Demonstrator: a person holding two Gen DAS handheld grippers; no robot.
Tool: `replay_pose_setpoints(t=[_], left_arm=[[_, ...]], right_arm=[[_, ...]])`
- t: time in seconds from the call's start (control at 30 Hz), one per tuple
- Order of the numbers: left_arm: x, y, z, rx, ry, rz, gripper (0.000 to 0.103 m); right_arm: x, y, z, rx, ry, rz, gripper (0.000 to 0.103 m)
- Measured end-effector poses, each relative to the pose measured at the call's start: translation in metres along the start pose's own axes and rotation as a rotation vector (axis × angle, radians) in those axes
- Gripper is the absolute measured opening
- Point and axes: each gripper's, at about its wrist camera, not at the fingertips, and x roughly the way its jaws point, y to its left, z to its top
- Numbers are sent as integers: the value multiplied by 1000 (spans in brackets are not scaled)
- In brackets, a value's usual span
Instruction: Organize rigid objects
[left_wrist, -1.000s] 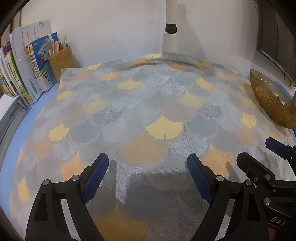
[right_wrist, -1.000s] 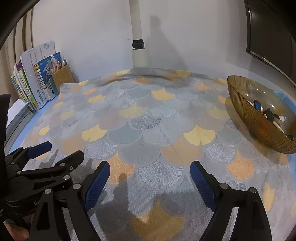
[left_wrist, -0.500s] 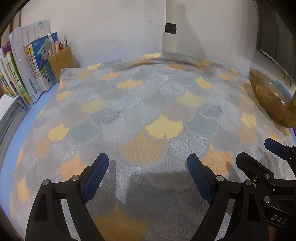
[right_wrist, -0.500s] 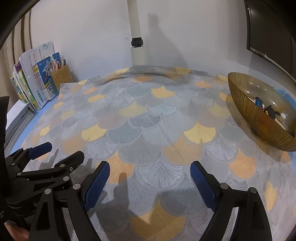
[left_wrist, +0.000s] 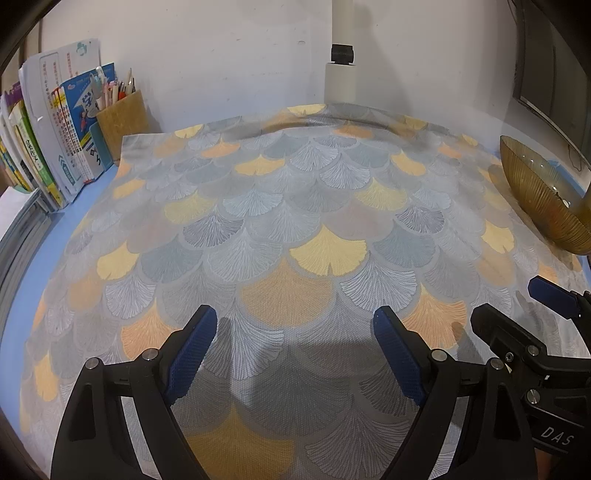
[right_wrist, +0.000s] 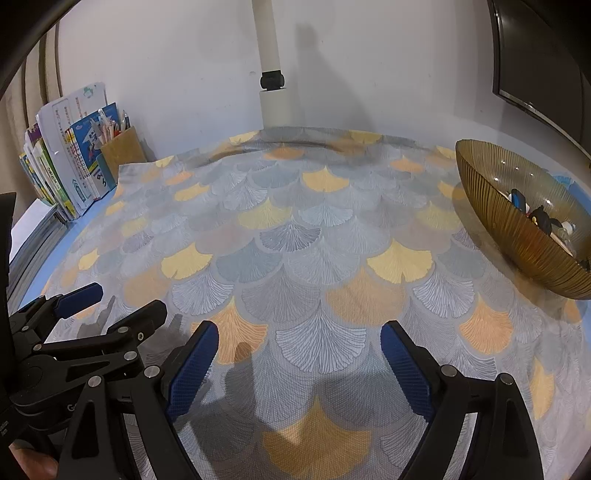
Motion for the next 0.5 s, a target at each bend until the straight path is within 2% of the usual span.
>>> replay_pose_setpoints(t=[0.13,0.3,0.37,0.43,0.5], left_arm=[[8,1,0,-1,43,8,86],[14,9,1,-40,80,-1,89],[14,10,1,-46,86,14,93],[16,14,1,-69,99,23,100],[18,17,1,-87,108,28,102]], right_arm=[[3,0,0,1,17,-14,89],[20,-5,2,33,103,-43,90],[23,-6,2,35,125,-58,95],[25,-5,2,28,136,-71,97],[27,-7,2,31,150,-81,103]])
